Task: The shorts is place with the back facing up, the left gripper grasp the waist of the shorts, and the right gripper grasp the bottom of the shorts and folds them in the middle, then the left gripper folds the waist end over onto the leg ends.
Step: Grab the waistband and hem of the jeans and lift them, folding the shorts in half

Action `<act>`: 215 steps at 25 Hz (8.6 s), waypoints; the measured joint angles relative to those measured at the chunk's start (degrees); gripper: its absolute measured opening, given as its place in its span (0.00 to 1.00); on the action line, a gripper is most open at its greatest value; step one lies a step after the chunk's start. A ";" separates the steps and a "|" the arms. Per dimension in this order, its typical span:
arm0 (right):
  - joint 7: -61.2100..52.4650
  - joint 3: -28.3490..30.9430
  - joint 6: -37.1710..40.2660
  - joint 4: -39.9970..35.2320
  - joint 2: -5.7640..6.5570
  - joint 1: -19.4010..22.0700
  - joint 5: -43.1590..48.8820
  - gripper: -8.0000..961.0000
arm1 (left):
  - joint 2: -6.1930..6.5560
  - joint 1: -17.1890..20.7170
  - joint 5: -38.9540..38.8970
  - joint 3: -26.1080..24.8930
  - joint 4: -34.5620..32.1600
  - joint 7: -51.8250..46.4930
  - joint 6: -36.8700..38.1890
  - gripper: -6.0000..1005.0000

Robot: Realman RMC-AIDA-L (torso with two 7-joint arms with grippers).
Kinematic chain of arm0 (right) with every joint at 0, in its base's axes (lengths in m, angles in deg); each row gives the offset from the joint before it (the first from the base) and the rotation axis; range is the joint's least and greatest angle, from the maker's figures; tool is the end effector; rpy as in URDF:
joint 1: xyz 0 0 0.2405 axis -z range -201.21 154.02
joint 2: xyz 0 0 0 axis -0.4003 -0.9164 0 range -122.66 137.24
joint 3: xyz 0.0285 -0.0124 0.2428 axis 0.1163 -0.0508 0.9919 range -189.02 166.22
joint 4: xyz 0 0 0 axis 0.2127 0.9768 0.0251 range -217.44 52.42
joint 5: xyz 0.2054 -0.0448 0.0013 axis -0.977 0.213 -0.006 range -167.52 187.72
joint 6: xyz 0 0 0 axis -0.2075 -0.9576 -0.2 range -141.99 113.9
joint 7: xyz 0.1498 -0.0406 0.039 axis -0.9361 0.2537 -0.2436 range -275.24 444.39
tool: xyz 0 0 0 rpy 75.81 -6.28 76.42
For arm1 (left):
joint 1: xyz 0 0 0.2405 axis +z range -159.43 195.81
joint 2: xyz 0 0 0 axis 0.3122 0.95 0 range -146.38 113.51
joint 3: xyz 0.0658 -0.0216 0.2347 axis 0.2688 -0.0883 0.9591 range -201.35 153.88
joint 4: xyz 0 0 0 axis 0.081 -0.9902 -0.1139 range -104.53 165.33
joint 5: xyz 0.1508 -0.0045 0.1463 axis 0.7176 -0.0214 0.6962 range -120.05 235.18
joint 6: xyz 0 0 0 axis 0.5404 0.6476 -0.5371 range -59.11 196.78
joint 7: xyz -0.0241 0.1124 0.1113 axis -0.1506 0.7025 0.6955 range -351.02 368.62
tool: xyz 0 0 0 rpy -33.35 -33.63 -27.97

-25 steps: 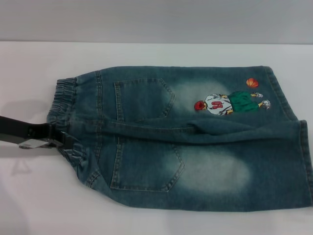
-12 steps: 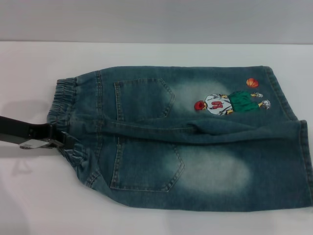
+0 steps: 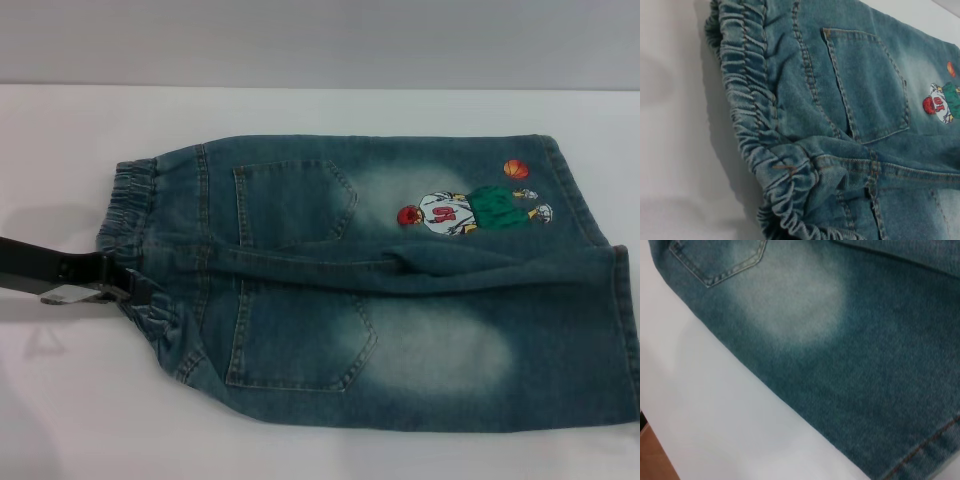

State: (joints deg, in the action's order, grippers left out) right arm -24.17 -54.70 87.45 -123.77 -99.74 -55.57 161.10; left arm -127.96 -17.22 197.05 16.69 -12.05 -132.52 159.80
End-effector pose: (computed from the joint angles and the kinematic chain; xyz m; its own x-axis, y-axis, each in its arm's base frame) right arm 0.3357 0.2866 0.0633 0.5942 -0.7792 0.1995 -0.7752 -0.6209 -0.1161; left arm -0.2904 0.3436 0.0374 0.1945 0.9652 0.1749 0.9795 -0.1817 -0.0868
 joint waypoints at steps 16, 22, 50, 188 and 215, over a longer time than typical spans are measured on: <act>0.00 0.17 0.27 -0.95 -0.84 -1.84 -0.25 0.59 | -0.22 -0.10 0.00 0.00 0.08 0.29 -0.23 0.06; 0.00 0.31 1.59 -2.92 -1.11 -1.99 -0.32 0.59 | -0.35 -0.21 0.00 0.00 0.58 0.45 -0.34 0.06; 0.54 0.03 1.62 -4.80 -2.62 -2.24 1.38 0.59 | -0.34 -0.71 0.00 0.00 1.50 0.65 -0.89 0.06; 28.39 20.28 -35.71 6.30 -9.16 1.52 -42.46 0.01 | -5.90 0.23 -27.39 -7.89 4.63 13.40 -27.53 0.06; 30.18 14.78 -54.75 12.34 -10.07 -4.72 -42.21 0.01 | -6.21 0.66 -31.21 -7.55 7.70 22.17 -28.87 0.09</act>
State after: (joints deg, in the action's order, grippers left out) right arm 6.01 -39.93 32.70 -111.43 -109.81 -60.29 118.89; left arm -134.17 -16.56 165.84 9.13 -4.35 -110.35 130.93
